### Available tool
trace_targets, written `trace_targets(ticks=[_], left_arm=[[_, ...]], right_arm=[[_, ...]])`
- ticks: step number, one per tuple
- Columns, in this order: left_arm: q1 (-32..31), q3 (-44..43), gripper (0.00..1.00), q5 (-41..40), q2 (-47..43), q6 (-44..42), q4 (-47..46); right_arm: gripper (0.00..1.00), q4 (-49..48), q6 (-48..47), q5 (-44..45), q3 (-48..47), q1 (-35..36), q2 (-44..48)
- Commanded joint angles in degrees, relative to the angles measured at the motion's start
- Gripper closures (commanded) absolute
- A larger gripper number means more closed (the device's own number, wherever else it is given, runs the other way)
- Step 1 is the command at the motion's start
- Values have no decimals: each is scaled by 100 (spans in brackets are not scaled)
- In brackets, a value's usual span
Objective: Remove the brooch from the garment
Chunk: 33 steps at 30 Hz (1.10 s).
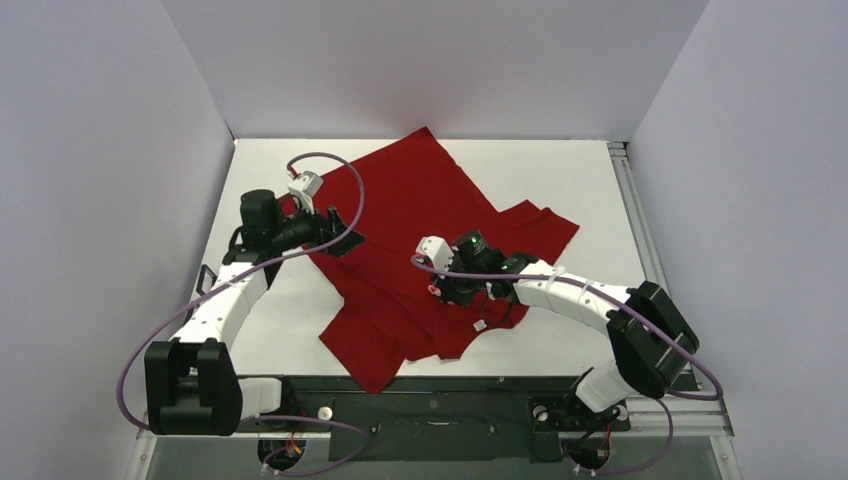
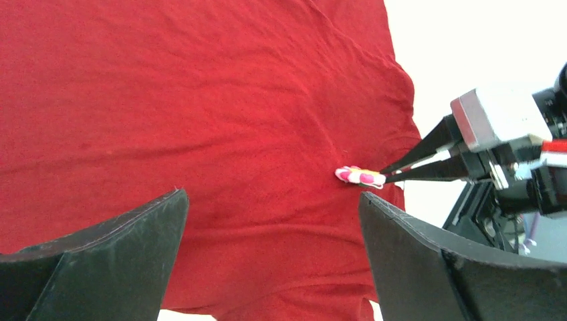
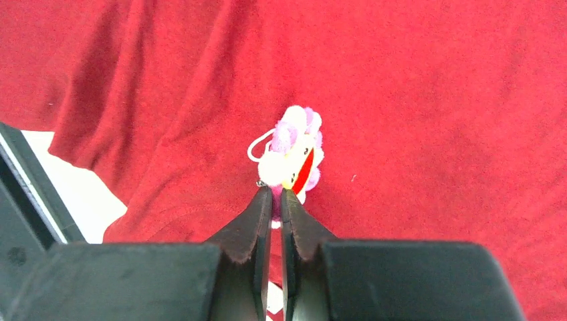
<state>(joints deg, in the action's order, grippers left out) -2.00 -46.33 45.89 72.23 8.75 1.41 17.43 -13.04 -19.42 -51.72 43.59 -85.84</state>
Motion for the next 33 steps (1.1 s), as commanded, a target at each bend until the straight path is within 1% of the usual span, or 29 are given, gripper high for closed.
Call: trace_targets(ticks=[1,3,5,7,8,12,14,17,20,28,33], left_arm=[[-139,193,1,695,137,-25,-678],[-258,478,0,761,137,-49,-969],[-402,729,5,791,96,-79,-1318],[-558,1018,6,888,76,-16,-1844],[-679,1111,7,935,89,34,-2267],[-1079,1478,14,944,301,45,-3274],[-1308,1518,17,876,450,26,-3538],[-1732,1454,18,676,672,-66,-3668],[-2026,1449,20,469,856,-191,-3785],[-2152,1680,27,398,1399,262,-5335],[-2327,1658,30,262,1834,318,-6026]], right_arm=[[100,-285,290,-1139,-234,-375,-98],[100,-241,353,-1477,-275,-569,-161],[100,-174,376,-1756,-290,-704,-193],[100,-141,435,-2000,-290,-811,-222],[100,-116,449,-2072,-292,-864,-251],[100,-108,568,-2355,-341,-1028,-394],[100,-128,633,-2379,-368,-1122,-502],[100,-130,691,-2294,-402,-1223,-631],[100,-148,751,-2235,-441,-1372,-796],[100,-174,846,-2342,-572,-1654,-1104],[100,-113,824,-2521,-715,-1789,-1312]])
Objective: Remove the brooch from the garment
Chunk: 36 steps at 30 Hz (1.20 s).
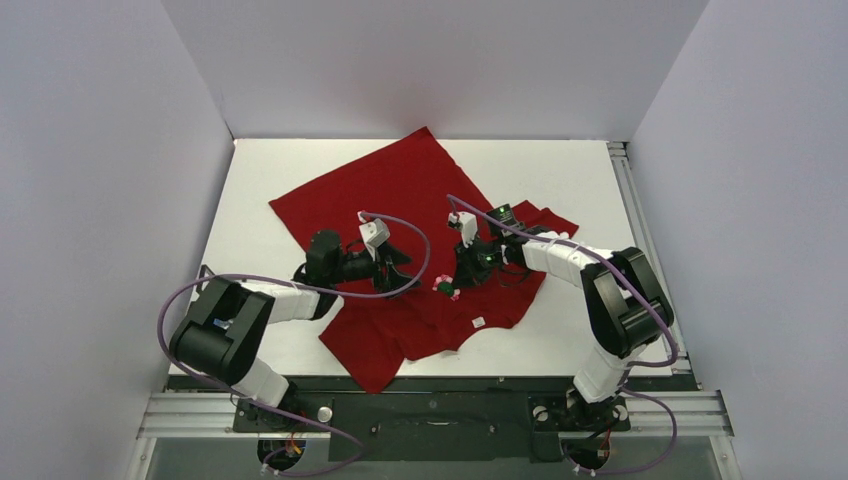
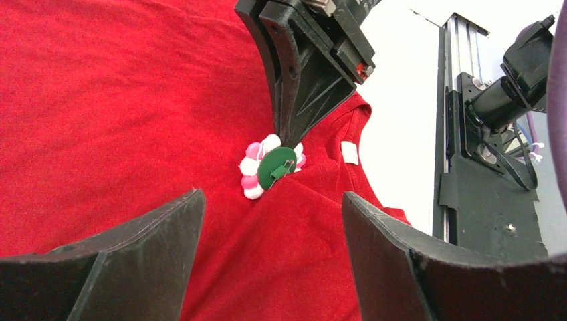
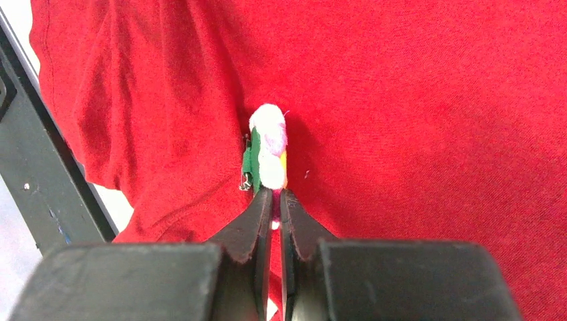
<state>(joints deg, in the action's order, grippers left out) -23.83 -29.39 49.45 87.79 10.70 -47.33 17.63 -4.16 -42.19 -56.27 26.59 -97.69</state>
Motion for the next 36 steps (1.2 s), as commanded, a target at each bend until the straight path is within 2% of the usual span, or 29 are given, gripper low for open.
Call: trace_targets(ticks=[1,2,3,4,5,9,17,23,27,36], left_arm=[[-155,-47,30,-111,438,177,-1374],[-163,-71,31,-116,531,354,-1511],[-164,-82,32,-114,727,560,-1807],[-165,-104,32,-117,817,673,-1951],[-170,-112,32,-126,1003,871,-2192],[-174,-113,32,-157,1440,1294,-2737],[-210,-181,31,-328,1980,1575,-2867],[-249,-125,37,-131,2639,2011,-4131],[-264,-99,41,-124,2895,1859,-4592],[-447,-254,45,-443,2971,1246,-4220]], right_arm=[[100,-98,-128,-262,-287,-102,-152],[100,-87,-154,-293,-319,-106,-157],[100,-96,-179,-995,-333,-116,-155],[100,-90,-198,-490,-346,-117,-154],[100,-72,-245,-366,-377,-118,-156],[100,6,-368,-375,-479,-119,-191],[100,173,-573,-467,-718,-111,-343],[100,443,-831,-586,-994,-93,-582],[100,679,-981,-645,-1186,-85,-759],[100,1017,-1280,-917,-1393,-12,-899]])
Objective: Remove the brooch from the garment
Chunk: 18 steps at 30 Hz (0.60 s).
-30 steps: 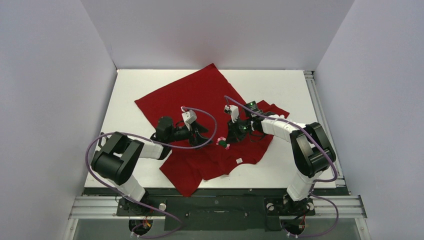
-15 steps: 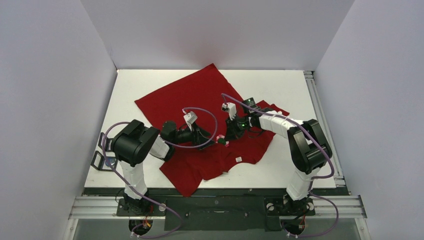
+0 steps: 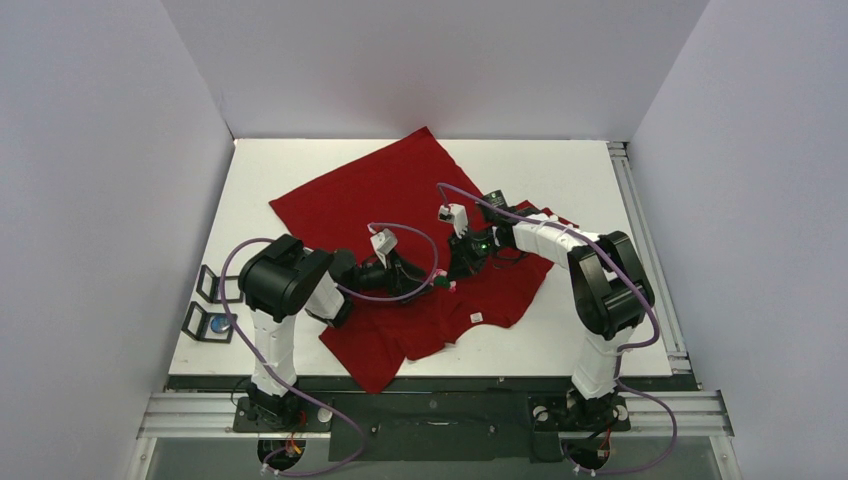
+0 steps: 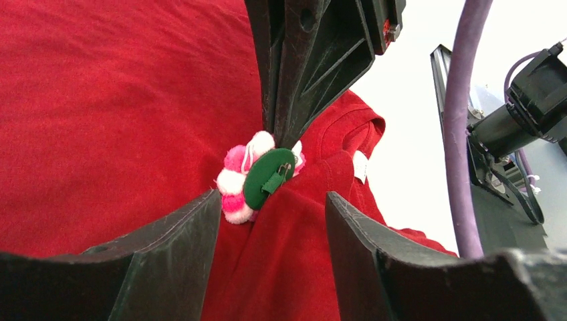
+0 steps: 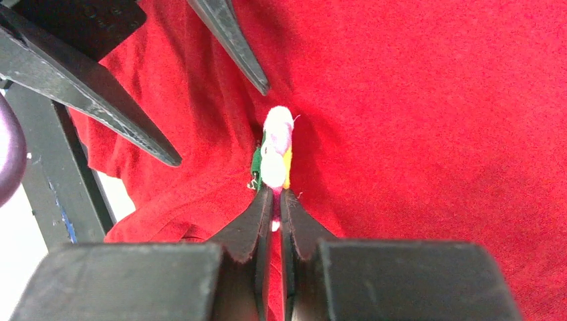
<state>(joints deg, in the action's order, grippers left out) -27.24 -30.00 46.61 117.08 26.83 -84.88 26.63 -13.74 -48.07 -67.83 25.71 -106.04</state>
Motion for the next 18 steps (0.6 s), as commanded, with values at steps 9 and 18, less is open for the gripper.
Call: trace_targets(ticks=[9,18], left_arm=[[-278,-429,52,-367,283,-489,-246],[-334,-463,65,-337,424,-223,-277]], right_arm=[[100,310,-511,-425,-288,92,-79],[100,349,-508,-434,-359,80,-111]])
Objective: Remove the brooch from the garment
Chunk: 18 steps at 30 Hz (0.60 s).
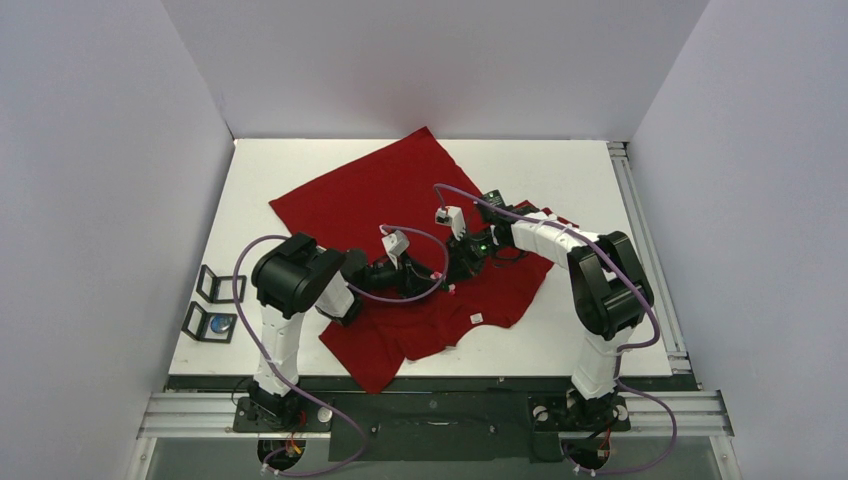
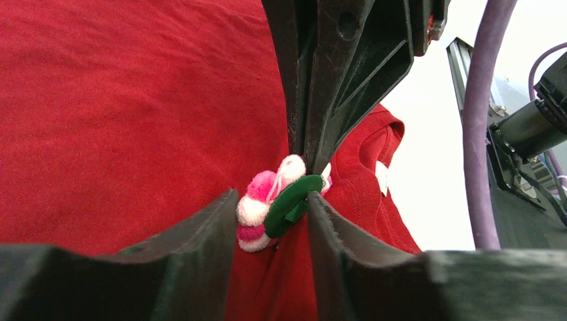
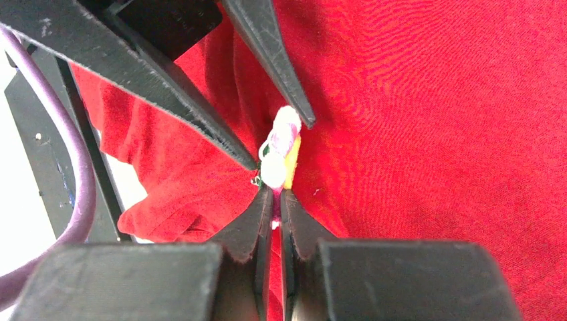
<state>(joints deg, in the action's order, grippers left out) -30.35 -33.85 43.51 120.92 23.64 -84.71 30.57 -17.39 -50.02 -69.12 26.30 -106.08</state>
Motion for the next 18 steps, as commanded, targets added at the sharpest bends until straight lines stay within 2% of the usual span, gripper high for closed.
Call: trace_targets(ticks=[1,5,8,12,18], left_arm=[[-24,-65,68,-13,51,191,-320],[-24,-57,83,121,126,457,-471],[-24,-69,100,122,145,613,-509],[50,21,100,-19,179,1046,-556],[164,108,100,-146,349,1594,-942]], right_arm=[[100,-43,-130,-234,-240,22,-123],[100,-109,-18,-216,-258,15,-127],[86,-338,261,-191,-199,-4,-96],[67,-842,819,-217,94,-158,84],[53,-2064,1839,-256,1040,-326,536]])
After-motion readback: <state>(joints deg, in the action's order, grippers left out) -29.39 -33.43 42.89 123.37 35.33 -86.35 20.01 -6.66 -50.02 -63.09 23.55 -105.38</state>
